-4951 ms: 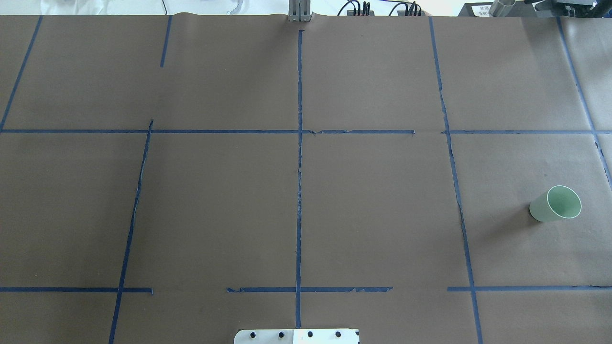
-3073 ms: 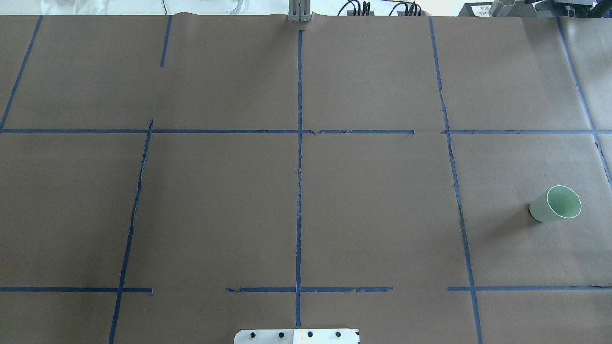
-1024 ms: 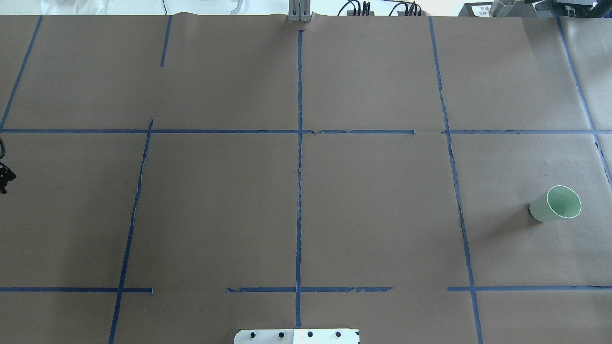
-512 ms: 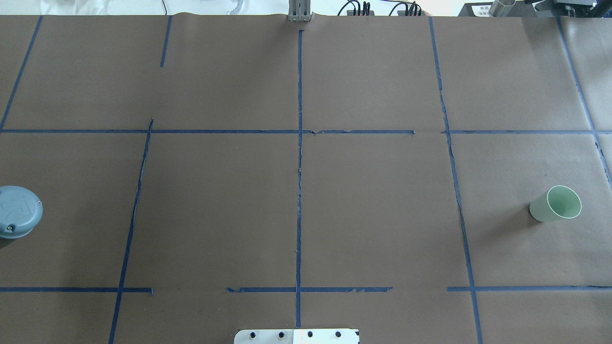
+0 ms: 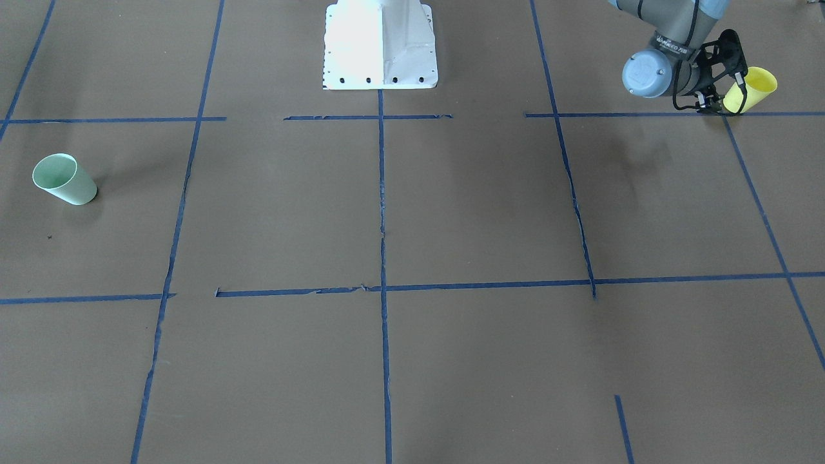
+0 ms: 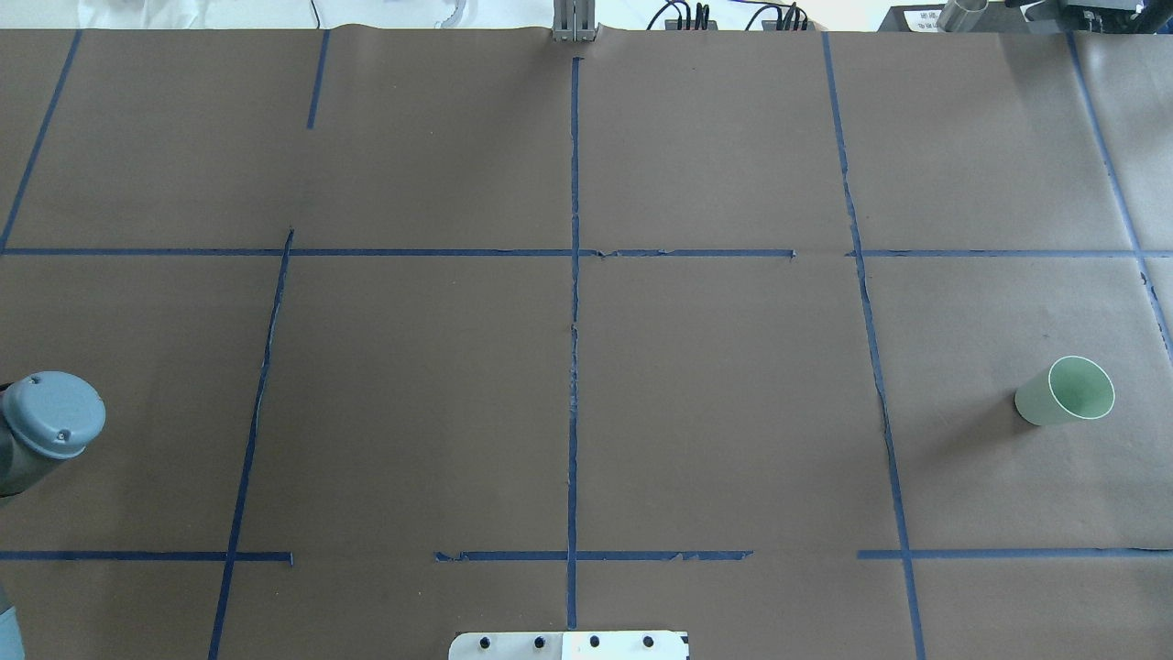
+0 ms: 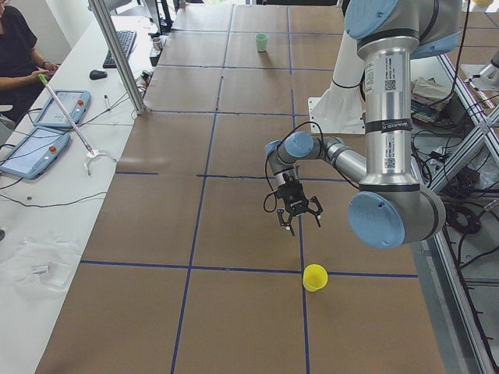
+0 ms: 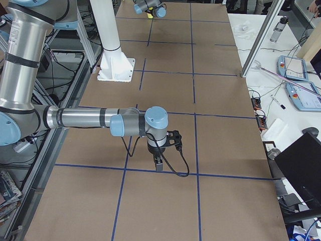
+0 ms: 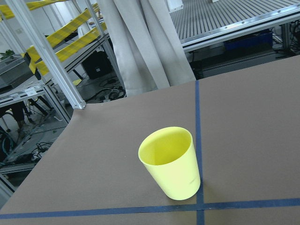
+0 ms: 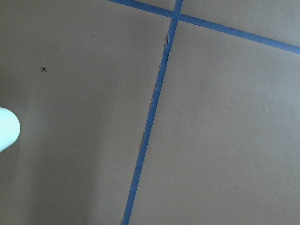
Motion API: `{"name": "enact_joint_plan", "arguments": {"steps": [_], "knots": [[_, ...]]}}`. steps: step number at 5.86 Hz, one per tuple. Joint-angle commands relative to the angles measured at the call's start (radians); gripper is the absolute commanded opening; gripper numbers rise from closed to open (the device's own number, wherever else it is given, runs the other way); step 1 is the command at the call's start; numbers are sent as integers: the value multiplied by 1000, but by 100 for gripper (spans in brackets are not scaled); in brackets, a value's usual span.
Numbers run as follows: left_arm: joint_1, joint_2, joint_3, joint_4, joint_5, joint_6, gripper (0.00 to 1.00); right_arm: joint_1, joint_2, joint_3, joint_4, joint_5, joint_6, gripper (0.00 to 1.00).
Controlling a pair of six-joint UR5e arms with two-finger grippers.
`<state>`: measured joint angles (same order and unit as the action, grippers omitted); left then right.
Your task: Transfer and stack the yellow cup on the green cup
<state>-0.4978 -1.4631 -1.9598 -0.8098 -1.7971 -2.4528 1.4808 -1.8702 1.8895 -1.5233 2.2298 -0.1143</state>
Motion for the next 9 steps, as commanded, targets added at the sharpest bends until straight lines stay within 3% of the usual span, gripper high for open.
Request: {"name": "enact_joint_plan", "arguments": {"steps": [1, 3, 6, 9], "knots": [[-1, -26, 154, -44, -8, 2, 100, 0, -1, 0, -1, -12, -4, 100], [-7, -14, 246, -113, -10, -126, 100, 0, -1, 2, 0, -12, -8, 100], [-4, -22, 362, -112, -1, -193, 100, 0, -4, 3, -1, -10, -8, 100], [-5, -8, 374, -117, 1, -230, 100, 0, -4, 5, -3, -9, -8, 100]]}}
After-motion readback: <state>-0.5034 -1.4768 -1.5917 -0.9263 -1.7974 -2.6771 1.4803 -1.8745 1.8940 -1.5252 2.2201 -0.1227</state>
